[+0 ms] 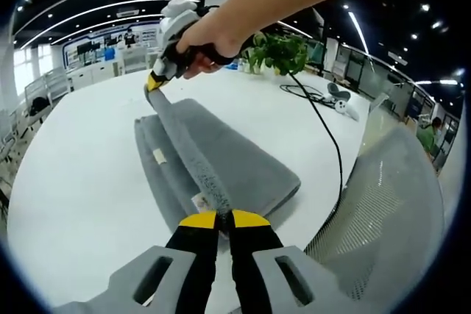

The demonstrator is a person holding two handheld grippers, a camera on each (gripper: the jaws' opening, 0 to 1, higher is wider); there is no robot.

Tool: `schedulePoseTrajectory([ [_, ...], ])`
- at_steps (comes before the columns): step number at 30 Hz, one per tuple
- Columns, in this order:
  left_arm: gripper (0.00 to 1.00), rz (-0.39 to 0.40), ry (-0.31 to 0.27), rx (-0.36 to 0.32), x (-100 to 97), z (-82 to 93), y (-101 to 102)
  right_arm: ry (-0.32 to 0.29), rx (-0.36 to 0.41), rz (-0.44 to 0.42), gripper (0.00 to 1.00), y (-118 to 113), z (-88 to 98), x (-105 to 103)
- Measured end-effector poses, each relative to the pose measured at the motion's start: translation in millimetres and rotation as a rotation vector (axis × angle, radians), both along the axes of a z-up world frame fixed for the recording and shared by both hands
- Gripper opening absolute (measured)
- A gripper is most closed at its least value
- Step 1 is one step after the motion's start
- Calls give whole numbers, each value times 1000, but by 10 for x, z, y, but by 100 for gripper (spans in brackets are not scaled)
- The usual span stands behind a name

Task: Fold the towel on the table until its edges align and the towel forms a compact rectangular stack.

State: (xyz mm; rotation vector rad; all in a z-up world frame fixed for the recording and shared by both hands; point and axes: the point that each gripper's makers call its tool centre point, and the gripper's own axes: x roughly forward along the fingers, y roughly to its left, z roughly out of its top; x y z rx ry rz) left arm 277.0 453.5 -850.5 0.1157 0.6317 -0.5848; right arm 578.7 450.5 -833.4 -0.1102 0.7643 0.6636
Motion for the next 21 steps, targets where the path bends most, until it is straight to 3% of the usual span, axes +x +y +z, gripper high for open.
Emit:
schedulePoseTrajectory([
  [21, 5, 4, 26, 0, 0, -189, 86, -1, -15, 1, 0, 119, -163, 17],
])
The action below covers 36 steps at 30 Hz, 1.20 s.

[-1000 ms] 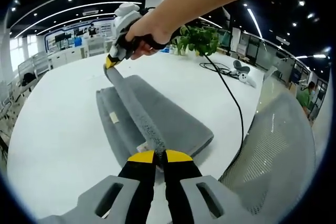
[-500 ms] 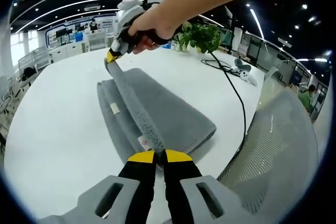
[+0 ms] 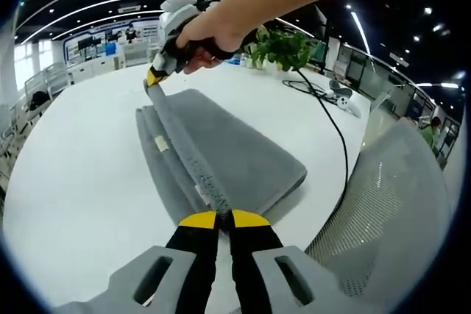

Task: Fold the towel on the table until its edges align and the towel forms a compact rectangular stack.

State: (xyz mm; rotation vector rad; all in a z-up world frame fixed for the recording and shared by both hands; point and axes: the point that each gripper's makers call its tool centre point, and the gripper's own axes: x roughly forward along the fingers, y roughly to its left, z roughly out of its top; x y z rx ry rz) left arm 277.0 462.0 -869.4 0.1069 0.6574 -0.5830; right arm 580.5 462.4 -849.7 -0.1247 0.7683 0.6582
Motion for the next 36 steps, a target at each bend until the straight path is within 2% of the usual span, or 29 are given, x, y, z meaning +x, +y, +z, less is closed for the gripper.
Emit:
schedulePoseTrajectory([
  [13, 5, 8, 23, 3, 11, -130, 48, -4, -16, 2, 0, 73, -140, 49],
  [19, 5, -26, 4, 43, 28, -192, 52, -5, -20, -1, 0, 93, -182, 56],
  [36, 7, 11, 49, 17, 2, -315, 169, 9, -12, -51, 0, 141, -327, 118],
])
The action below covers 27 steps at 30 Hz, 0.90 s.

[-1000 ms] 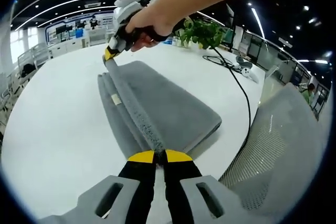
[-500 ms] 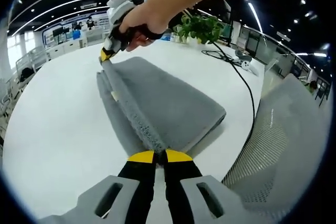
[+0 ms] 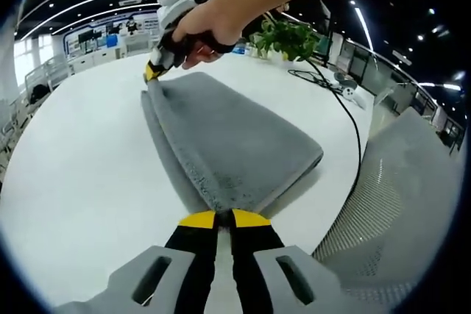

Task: Fold the towel on the table until its edges align and the towel forms a compact rectangular stack.

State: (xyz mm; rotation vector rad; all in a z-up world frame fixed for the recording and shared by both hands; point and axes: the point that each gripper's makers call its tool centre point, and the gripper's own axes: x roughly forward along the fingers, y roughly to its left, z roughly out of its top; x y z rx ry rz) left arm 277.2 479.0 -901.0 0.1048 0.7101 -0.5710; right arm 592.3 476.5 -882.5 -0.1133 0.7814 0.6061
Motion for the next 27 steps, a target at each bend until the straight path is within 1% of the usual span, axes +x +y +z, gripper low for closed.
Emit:
schedulePoseTrajectory([
  [4, 8, 13, 17, -13, -8, -26, 26, -2, 1, 0, 1, 12, -21, -19],
  [8, 9, 11, 28, -9, -36, -41, 39, -8, 6, -1, 1, 31, -29, -22],
  [10, 9, 14, 31, -16, -50, -30, 38, -6, 19, -2, 1, 61, -36, -35],
  [18, 10, 14, 25, -25, -59, 29, 41, -2, 21, 6, 1, 108, -86, -60],
  [23, 13, -6, -26, -14, -54, 153, 38, -3, 23, 21, 2, 137, -123, -55],
  [25, 13, -18, -34, -28, -60, 197, 20, -6, 14, 32, 2, 141, -136, -60],
  [27, 14, -23, -53, -32, -52, 239, 14, -10, 18, 43, 4, 154, -143, -64],
])
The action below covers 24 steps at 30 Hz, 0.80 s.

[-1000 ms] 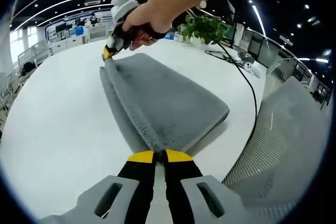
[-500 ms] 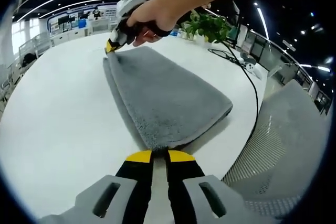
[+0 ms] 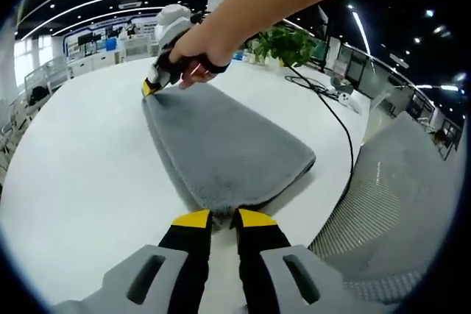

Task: Fold the towel on the table until its edges align and the towel forms a compact rectangular stack.

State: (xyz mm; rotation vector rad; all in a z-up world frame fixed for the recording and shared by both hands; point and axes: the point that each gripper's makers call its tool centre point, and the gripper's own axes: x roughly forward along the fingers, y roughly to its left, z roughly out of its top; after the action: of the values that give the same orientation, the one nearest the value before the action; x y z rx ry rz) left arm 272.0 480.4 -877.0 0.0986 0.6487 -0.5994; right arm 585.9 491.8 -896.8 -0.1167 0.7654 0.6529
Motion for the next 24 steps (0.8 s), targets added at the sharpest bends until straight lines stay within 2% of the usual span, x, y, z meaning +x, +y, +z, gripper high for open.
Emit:
schedulePoseTrajectory([
  [7, 15, -33, -85, -19, 101, 158, -92, -8, 7, 37, 11, 49, -2, -52],
  [9, 15, -53, -55, -22, 106, 98, -152, -12, 8, 49, 14, 59, 5, -54],
  [13, 15, -79, -36, 8, 114, -26, -199, -31, 8, 66, 18, 69, 40, -41],
  [17, 15, -84, 1, 53, 103, -168, -164, -55, 0, 73, 28, 53, 103, -50],
  [21, 15, -89, 26, 74, 94, -270, -139, -52, 21, 72, 28, 30, 146, -55],
  [24, 15, -87, 29, 76, 97, -267, -137, -67, 24, 78, 28, 2, 180, -29],
])
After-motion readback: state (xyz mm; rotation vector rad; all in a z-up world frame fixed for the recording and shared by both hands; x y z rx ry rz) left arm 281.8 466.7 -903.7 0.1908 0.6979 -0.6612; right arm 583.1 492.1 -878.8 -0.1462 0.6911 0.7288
